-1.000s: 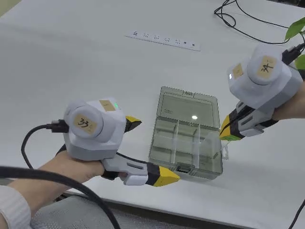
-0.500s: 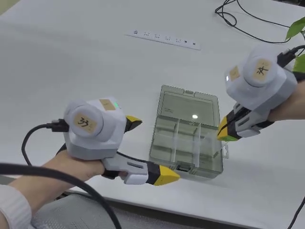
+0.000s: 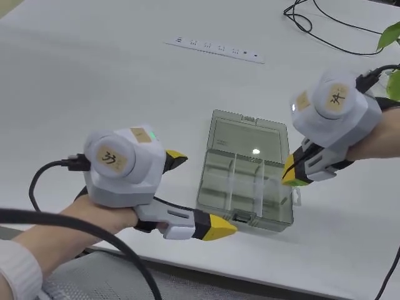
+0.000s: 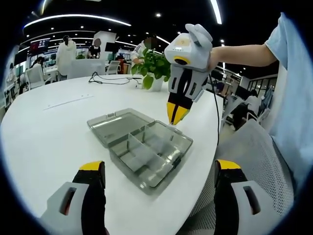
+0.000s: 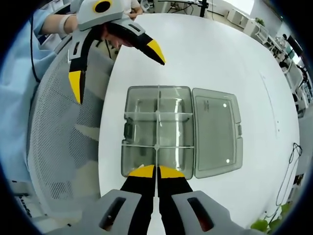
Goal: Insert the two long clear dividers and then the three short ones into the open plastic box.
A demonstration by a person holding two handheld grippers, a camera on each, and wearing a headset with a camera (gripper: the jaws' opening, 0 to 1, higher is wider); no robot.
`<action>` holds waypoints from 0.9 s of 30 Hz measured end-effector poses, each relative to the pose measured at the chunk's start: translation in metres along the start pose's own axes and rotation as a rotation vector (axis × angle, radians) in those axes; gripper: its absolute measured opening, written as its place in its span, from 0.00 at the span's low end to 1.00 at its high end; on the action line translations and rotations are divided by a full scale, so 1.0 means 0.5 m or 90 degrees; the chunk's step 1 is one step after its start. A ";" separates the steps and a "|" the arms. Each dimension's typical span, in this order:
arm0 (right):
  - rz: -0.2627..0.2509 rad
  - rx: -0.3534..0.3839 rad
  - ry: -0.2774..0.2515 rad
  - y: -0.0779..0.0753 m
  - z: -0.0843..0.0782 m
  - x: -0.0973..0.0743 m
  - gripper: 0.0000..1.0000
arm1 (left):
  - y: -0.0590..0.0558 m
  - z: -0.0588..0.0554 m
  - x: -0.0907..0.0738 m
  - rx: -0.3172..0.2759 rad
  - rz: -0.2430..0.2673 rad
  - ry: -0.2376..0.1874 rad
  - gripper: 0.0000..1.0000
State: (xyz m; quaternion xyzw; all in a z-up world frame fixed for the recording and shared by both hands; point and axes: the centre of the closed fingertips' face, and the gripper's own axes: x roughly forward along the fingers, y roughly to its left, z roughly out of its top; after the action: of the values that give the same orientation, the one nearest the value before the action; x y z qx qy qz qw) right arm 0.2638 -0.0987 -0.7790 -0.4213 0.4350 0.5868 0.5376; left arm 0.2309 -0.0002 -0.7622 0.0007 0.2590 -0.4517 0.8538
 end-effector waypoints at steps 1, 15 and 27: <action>0.001 0.002 0.000 -0.002 -0.001 0.002 0.02 | 0.000 0.000 0.000 -0.001 0.000 0.000 0.94; 0.011 0.017 0.005 -0.004 -0.009 0.036 0.02 | -0.001 -0.003 -0.001 -0.003 0.000 0.002 0.94; 0.016 0.031 0.007 -0.008 -0.016 0.054 0.02 | 0.003 -0.003 -0.004 -0.004 0.001 0.004 0.94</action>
State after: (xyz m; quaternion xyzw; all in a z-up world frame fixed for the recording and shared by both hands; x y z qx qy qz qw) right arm 0.2661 -0.0993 -0.8073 -0.4060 0.4573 0.5805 0.5377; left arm 0.2303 0.0026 -0.7630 -0.0008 0.2630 -0.4500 0.8534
